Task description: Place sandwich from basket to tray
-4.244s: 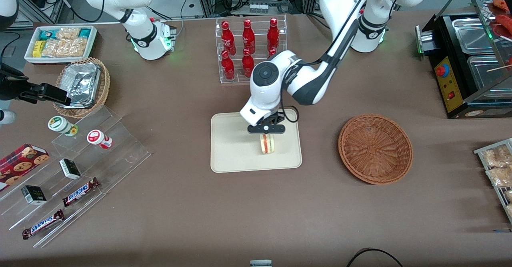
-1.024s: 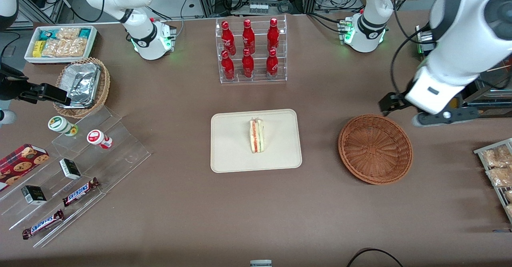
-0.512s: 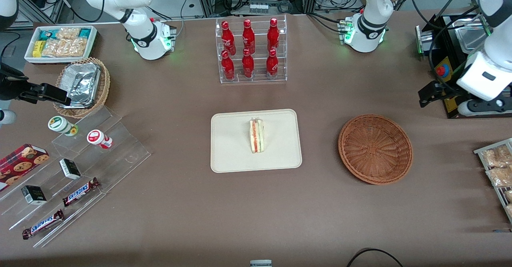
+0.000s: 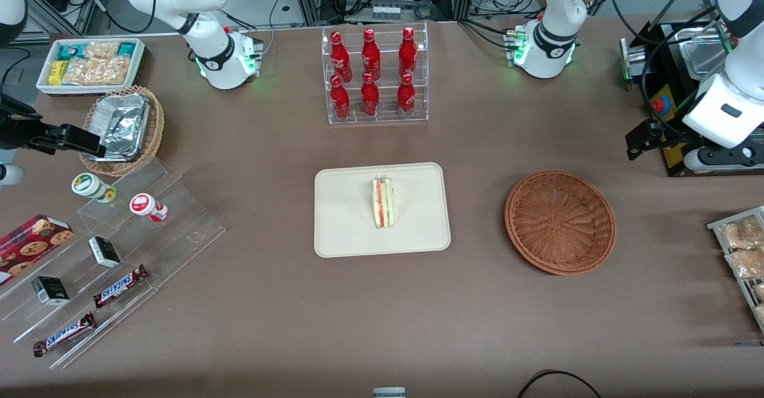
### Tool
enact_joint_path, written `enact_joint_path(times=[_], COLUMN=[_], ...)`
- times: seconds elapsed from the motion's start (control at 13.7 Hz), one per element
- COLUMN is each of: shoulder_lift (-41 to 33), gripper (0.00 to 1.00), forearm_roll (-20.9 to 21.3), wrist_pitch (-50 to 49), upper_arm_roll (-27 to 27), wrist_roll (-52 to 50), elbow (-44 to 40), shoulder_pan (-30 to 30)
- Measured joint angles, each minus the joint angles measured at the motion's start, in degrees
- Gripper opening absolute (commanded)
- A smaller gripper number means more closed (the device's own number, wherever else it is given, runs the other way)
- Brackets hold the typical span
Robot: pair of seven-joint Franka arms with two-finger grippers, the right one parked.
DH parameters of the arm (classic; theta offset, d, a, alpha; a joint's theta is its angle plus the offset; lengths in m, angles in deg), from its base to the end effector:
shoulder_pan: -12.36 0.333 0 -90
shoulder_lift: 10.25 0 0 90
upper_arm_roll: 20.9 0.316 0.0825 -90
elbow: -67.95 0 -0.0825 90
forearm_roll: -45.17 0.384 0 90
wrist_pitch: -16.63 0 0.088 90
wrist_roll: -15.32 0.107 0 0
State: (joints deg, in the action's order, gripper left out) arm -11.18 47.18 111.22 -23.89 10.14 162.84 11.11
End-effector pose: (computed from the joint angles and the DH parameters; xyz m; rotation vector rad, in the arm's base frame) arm 0.5540 -0.0378 0.6001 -3.1066 -0.0214 -0.0216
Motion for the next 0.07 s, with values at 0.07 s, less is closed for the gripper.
enact_joint_path(times=[0.07], shoulder_lift=[0.0], gripper=[0.99], forearm_roll=[0.0], wrist_pitch=[0.0], upper_arm_roll=[0.0], wrist_roll=[0.0], elbow=[0.0], shoulder_pan=[0.3])
